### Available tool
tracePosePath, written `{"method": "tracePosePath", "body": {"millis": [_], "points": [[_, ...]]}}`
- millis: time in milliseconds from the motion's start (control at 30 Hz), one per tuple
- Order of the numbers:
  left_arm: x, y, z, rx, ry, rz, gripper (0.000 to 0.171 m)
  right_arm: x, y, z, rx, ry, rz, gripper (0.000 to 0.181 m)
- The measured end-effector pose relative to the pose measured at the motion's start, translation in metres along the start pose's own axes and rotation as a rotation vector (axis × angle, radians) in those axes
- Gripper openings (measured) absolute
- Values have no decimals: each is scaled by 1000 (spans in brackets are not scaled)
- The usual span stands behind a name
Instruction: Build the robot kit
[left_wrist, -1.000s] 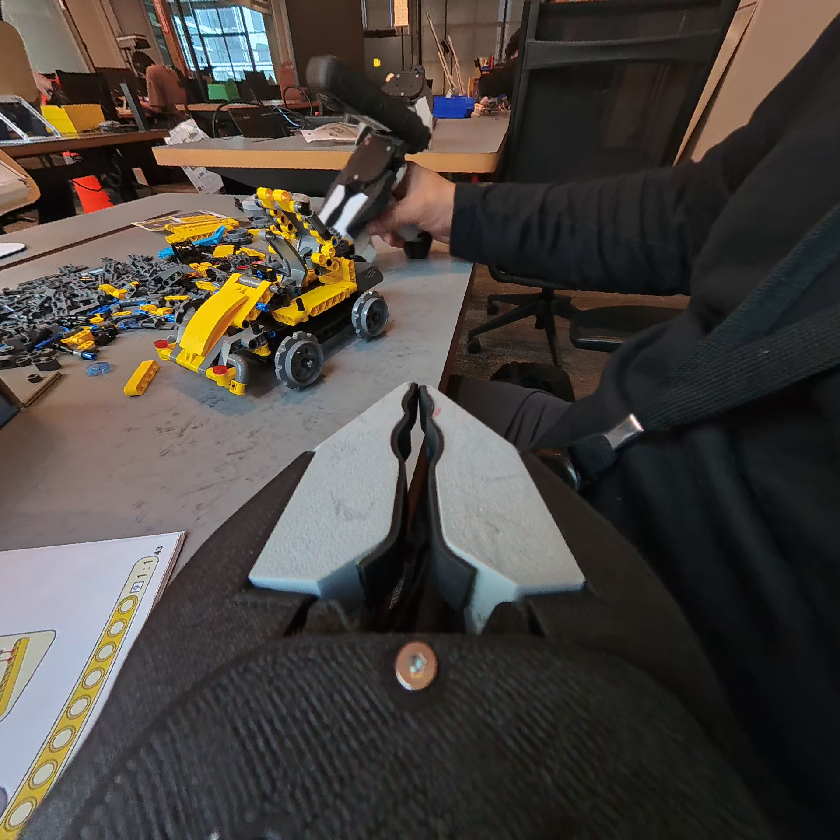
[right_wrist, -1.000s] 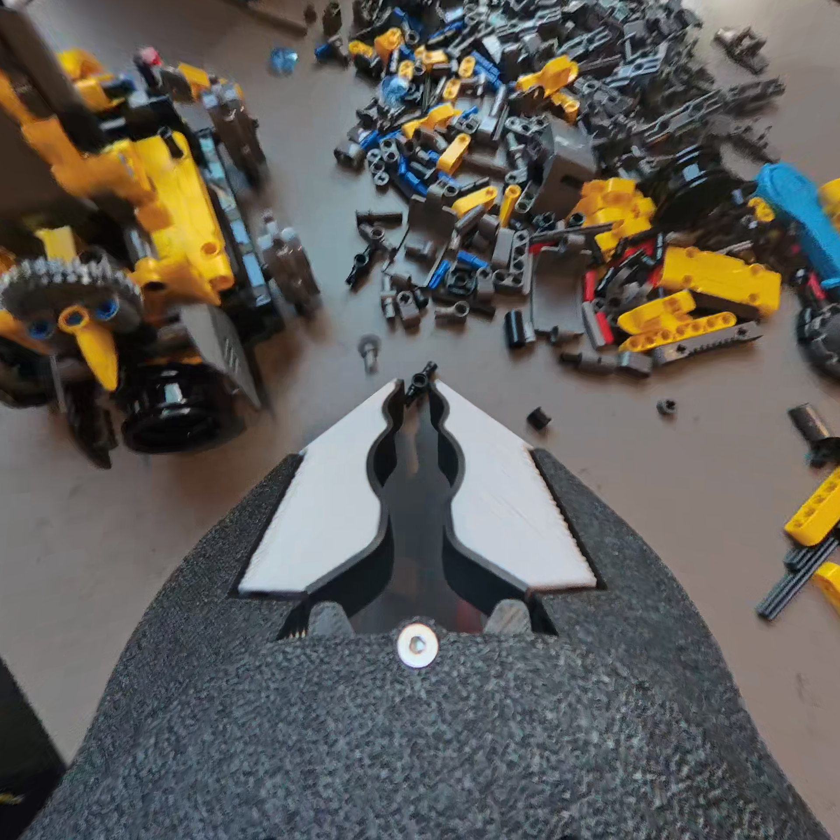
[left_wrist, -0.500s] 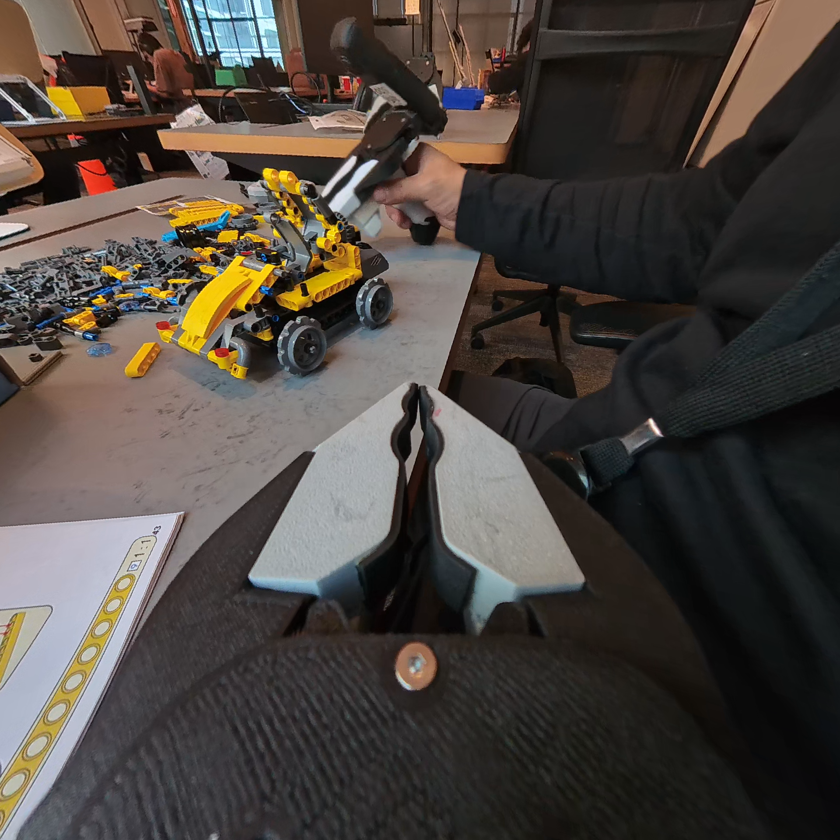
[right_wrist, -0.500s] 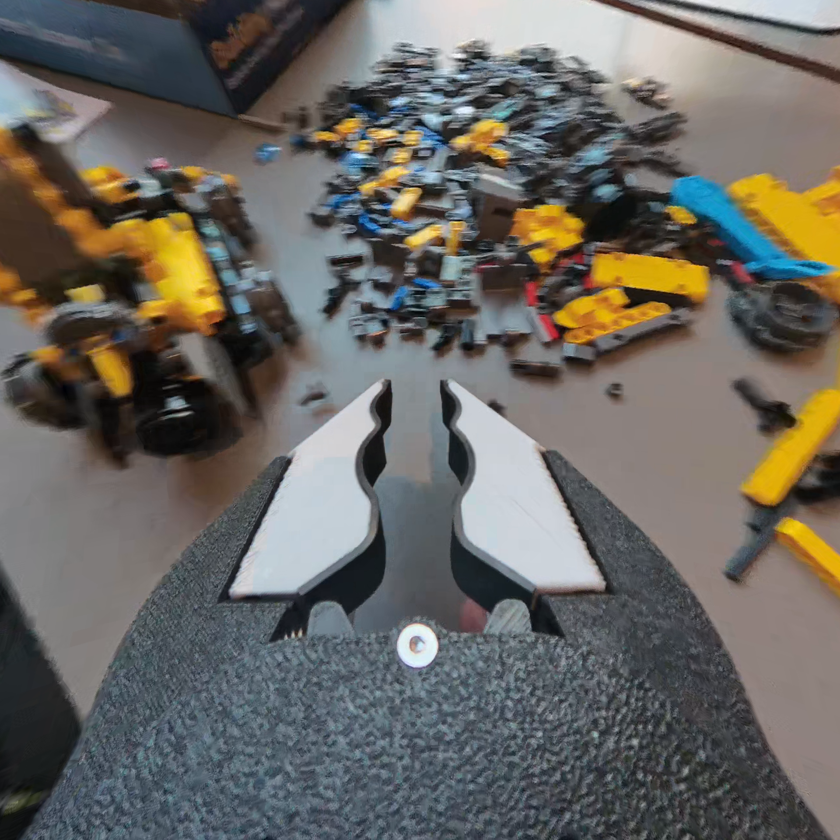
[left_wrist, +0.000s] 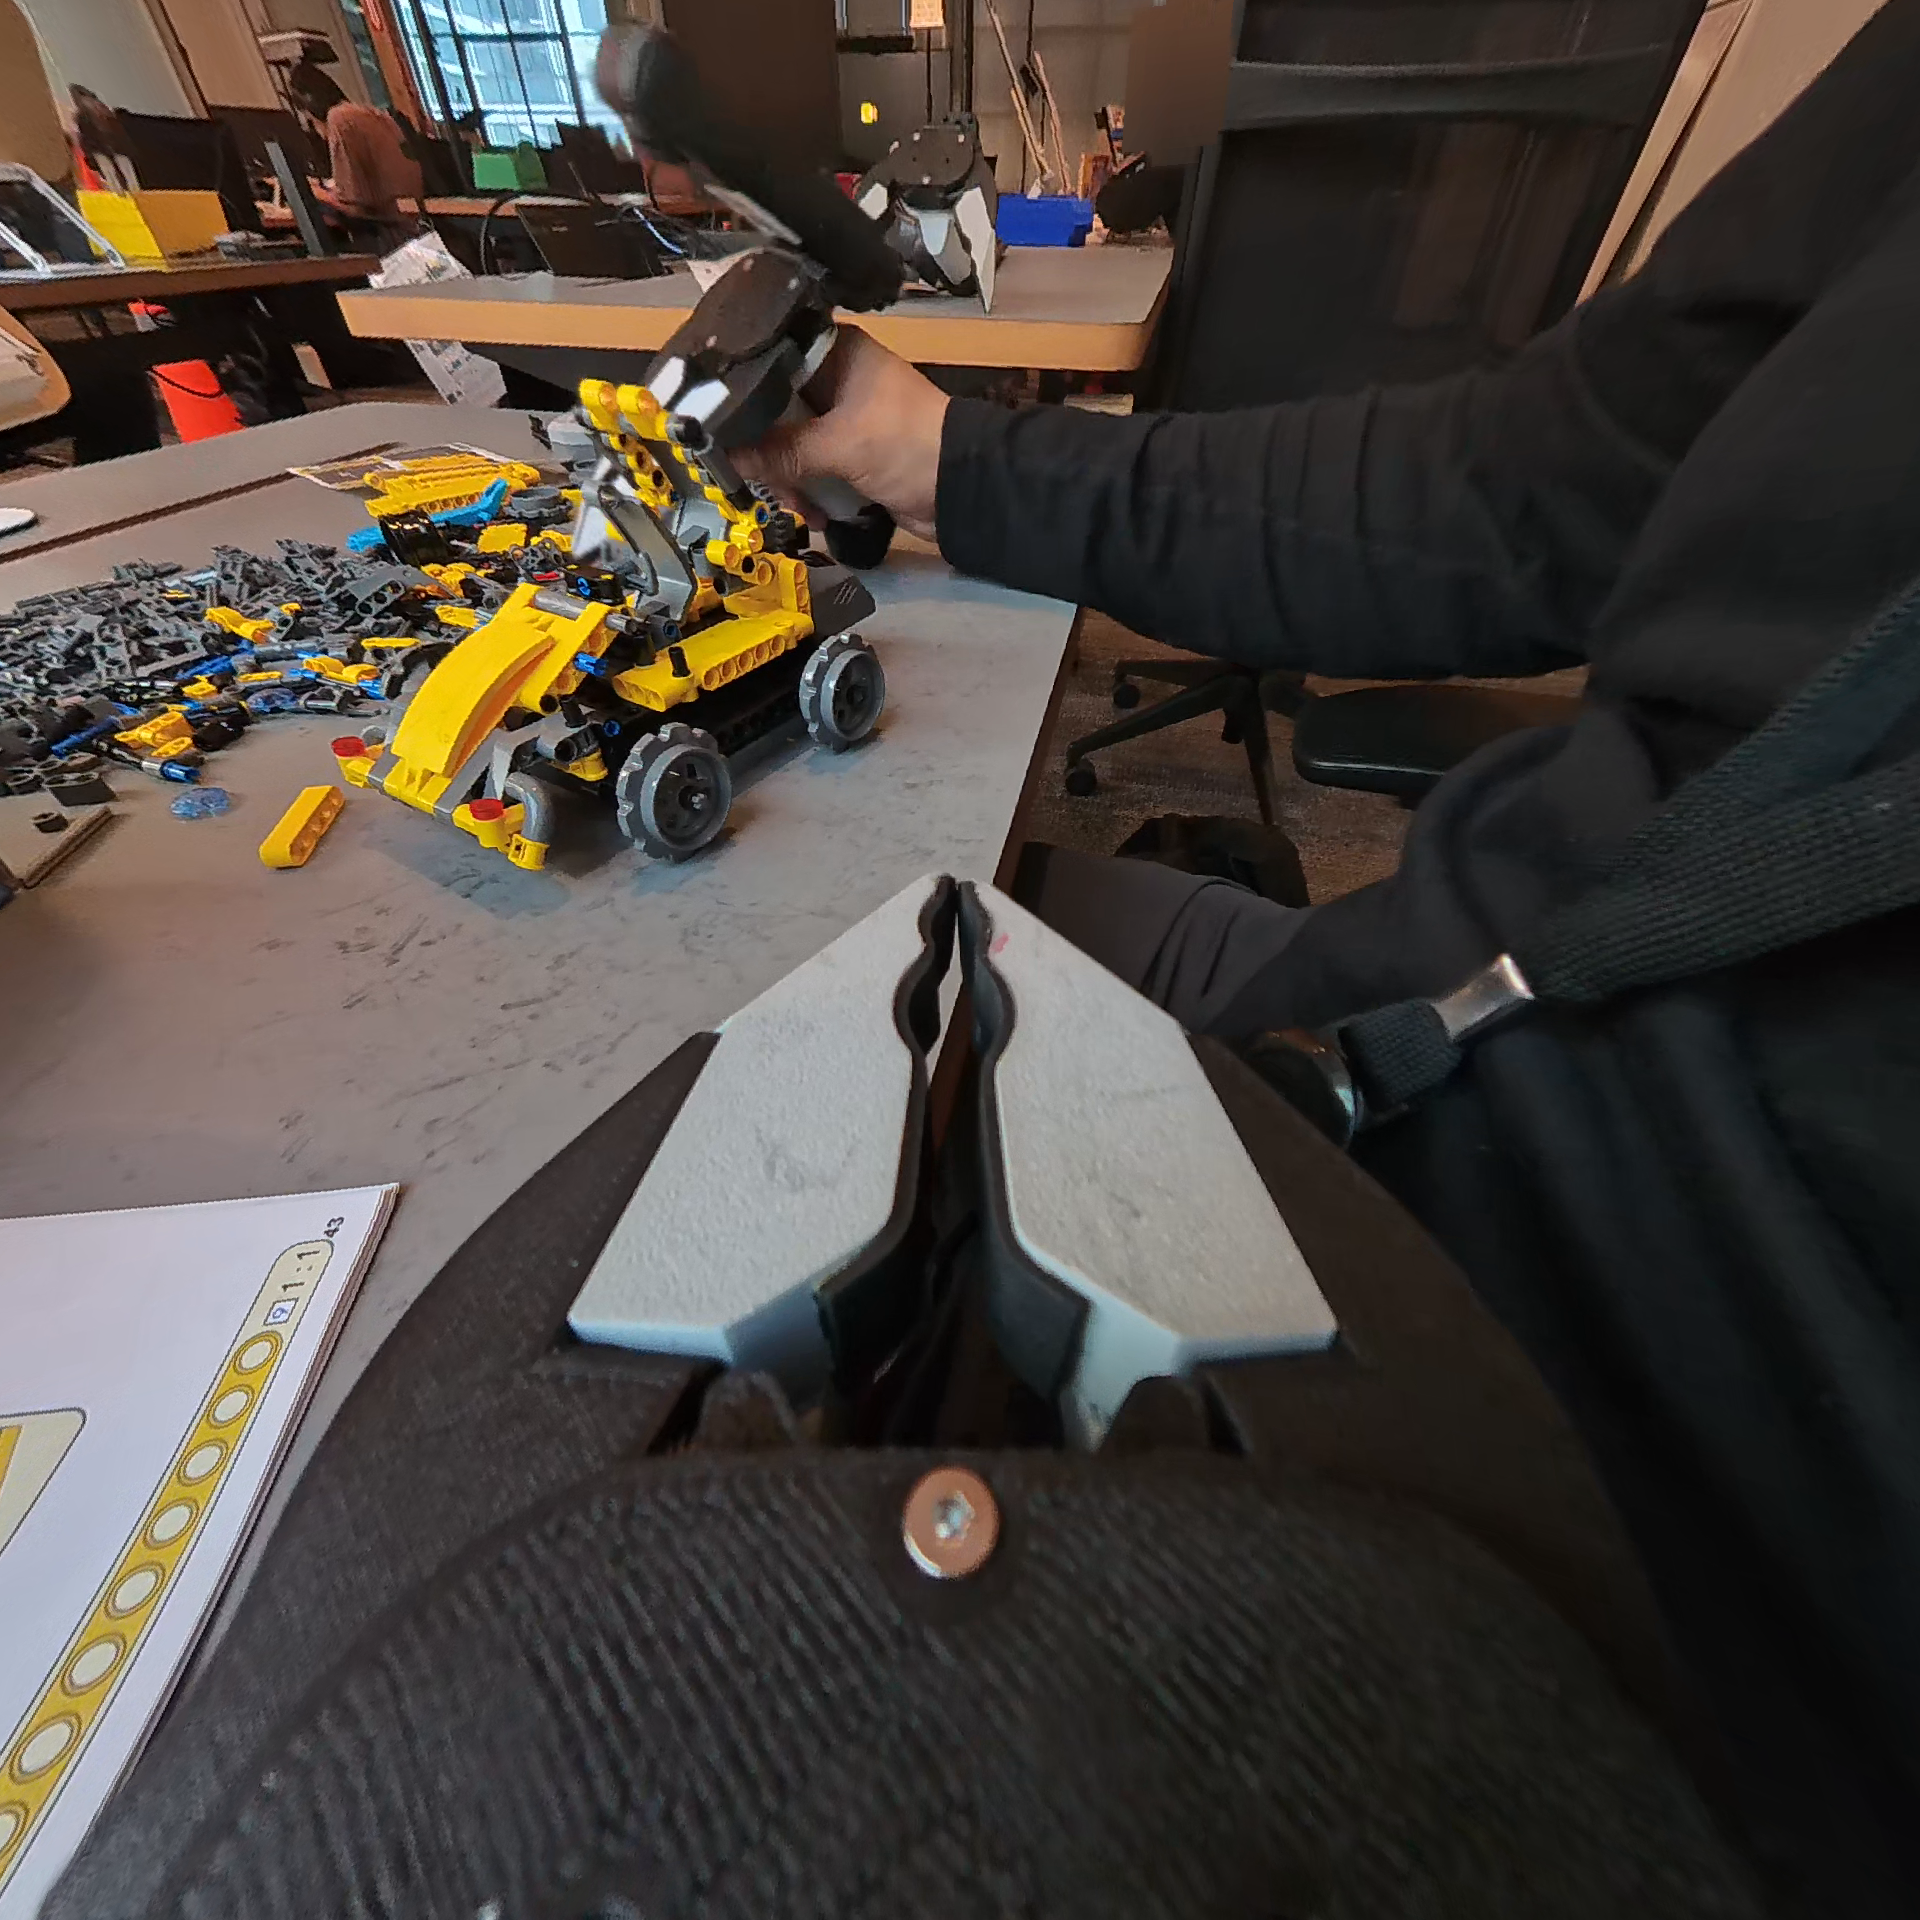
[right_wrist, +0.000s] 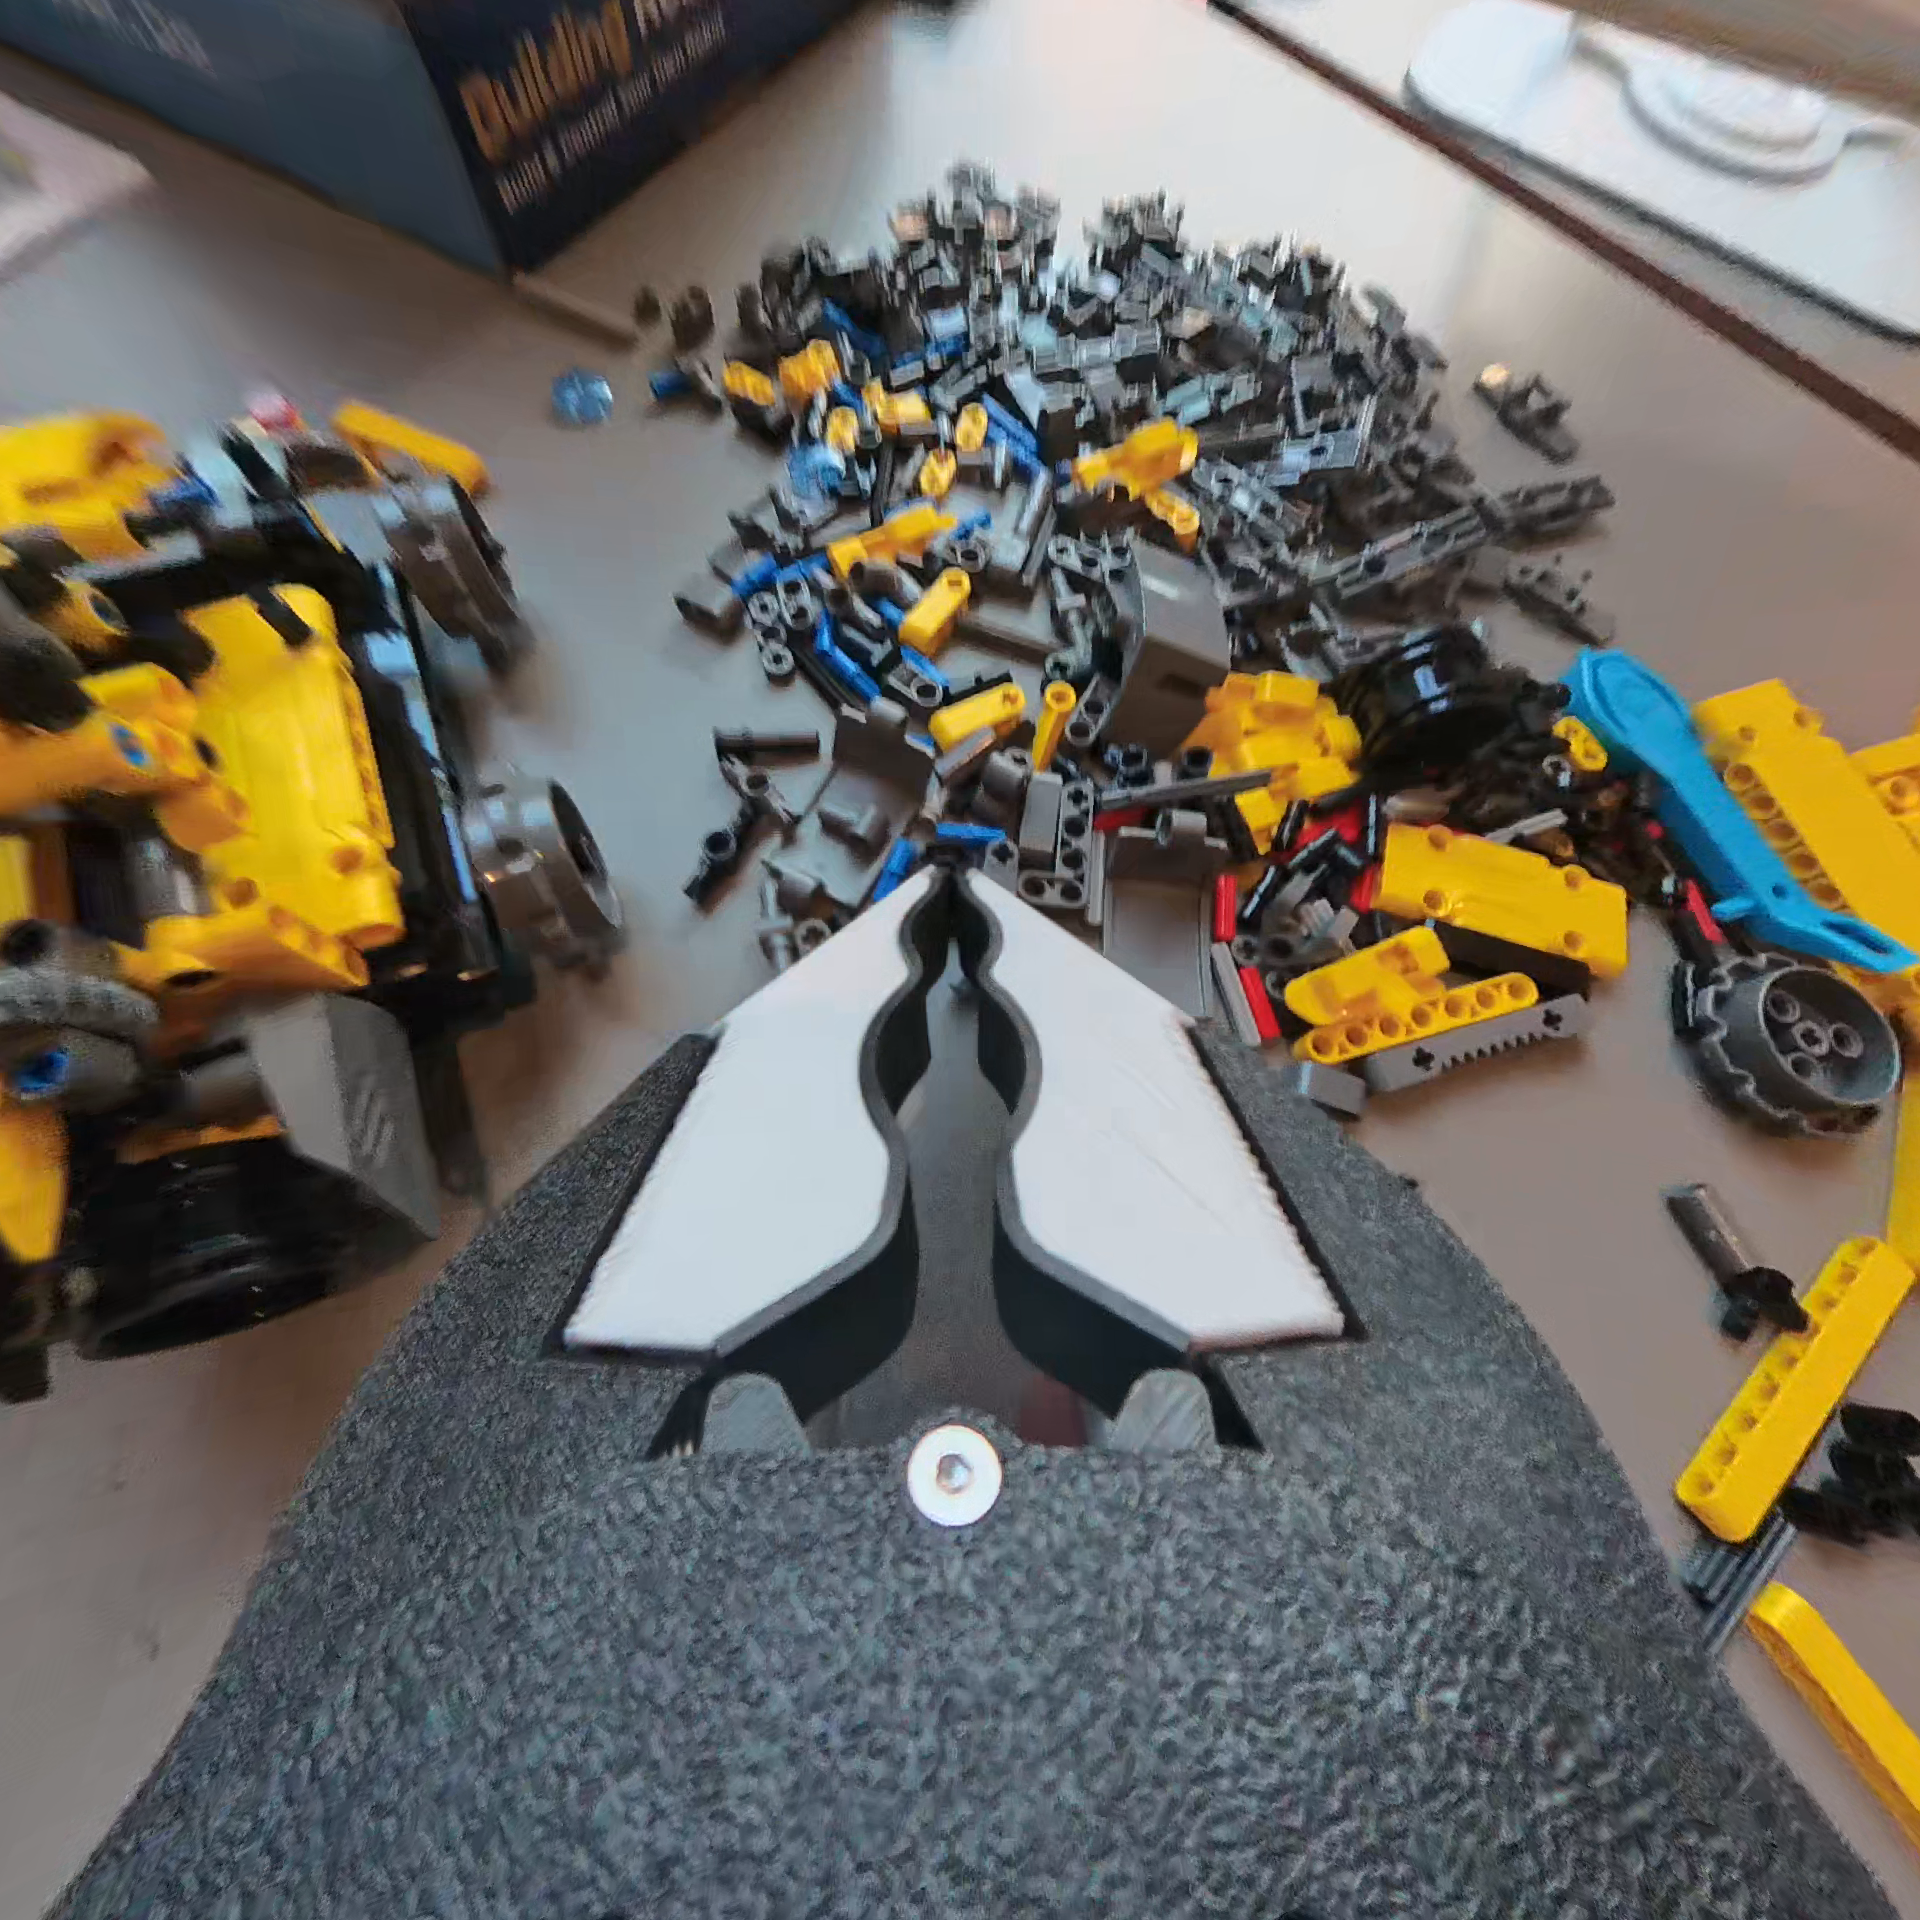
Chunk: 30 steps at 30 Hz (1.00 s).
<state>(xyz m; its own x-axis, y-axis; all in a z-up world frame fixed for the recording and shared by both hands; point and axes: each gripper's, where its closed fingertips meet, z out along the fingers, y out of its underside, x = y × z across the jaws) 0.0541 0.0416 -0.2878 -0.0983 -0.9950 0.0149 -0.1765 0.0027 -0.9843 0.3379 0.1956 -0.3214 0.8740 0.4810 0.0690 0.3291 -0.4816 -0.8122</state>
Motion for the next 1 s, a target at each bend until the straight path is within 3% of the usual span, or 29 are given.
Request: {"method": "tracePosePath", "body": {"millis": [167,300,367,533,700,867,1000], "points": [[-2,-1,-3,10,1,-24,0,-5,-15,-20,169,97,2,4],[-1,0,-2,1,-1,-17,0,0,-26,-39,285,259,-63,10],[-1,1,-2,-6,-1,-17,0,4,-28,-42,302,315,-83,19],[-1,2,-1,-10,-5,-20,0,5,-25,-38,273,284,-58,32],[-1,4,2,-18,-7,-15,0,2,-29,-44,321,295,-78,8],[1,8,4,-40,-13,12,0,0,-30,-48,336,318,-89,0],[-6,-8,-7,29,-55,-99,0,0,-31,-53,365,268,-17,0]]}}
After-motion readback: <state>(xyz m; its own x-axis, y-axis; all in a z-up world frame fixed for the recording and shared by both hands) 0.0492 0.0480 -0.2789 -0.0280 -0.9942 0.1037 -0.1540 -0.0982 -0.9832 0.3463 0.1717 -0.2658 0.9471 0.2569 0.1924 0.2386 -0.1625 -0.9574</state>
